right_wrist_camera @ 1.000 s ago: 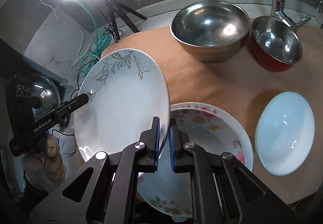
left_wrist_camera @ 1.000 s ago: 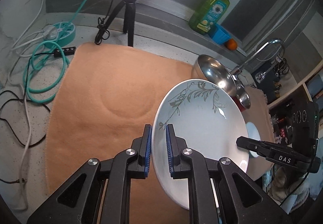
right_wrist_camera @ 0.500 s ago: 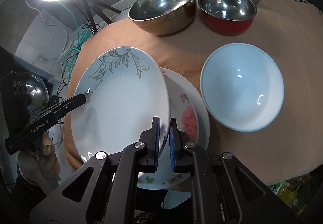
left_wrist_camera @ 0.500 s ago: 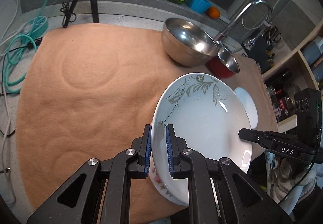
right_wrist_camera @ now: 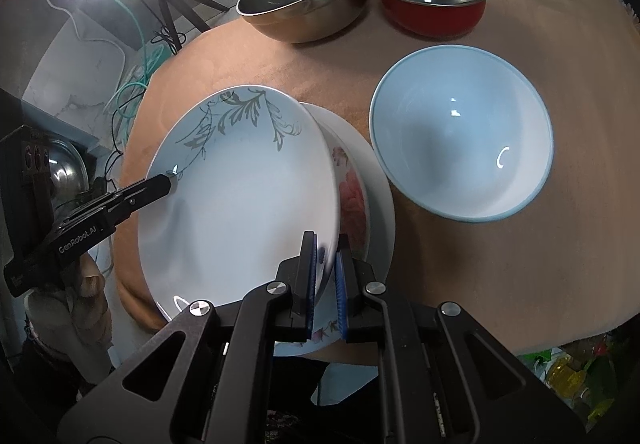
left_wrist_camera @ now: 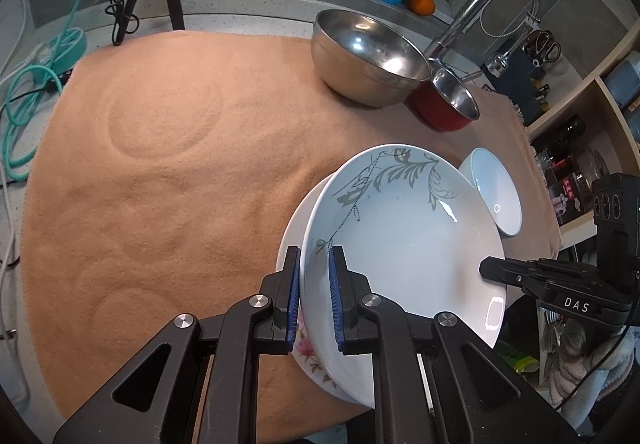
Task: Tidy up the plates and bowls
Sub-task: 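Lower the white leaf-pattern plate onto the floral plate stack with the left tool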
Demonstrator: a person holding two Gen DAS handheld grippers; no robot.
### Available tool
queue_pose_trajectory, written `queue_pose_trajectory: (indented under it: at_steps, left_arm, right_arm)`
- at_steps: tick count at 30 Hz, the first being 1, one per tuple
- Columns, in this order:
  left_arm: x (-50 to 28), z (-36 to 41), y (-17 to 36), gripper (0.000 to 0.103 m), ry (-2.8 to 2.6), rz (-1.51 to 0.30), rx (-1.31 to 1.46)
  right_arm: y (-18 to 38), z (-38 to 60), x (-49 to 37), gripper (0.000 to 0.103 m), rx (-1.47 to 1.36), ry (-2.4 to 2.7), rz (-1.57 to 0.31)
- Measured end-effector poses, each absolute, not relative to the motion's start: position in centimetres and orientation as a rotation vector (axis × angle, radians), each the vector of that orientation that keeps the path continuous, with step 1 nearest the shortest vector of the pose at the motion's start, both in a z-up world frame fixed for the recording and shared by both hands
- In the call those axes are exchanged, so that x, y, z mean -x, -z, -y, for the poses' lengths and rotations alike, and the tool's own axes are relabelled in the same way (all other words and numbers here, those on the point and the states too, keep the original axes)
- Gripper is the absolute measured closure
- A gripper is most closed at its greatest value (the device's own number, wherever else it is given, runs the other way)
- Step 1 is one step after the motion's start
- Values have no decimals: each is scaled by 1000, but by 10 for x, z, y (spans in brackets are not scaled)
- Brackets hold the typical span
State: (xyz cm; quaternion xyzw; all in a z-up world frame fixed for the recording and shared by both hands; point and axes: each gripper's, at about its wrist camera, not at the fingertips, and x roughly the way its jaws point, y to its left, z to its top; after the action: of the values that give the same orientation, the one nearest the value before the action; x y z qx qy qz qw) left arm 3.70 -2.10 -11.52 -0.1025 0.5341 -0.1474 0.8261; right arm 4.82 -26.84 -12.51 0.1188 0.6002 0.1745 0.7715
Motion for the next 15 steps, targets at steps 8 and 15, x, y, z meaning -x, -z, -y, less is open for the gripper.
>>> queue_pose_trajectory:
  at_steps: [8, 15]
  left_arm:
    - [-37, 25, 119, 91, 313, -1146, 205]
    - [-39, 27, 122, 91, 310, -1152, 198]
  right_arm:
    - [129, 269, -47, 94, -258, -373, -1312]
    - [131, 269, -47, 94, -258, -375, -1319]
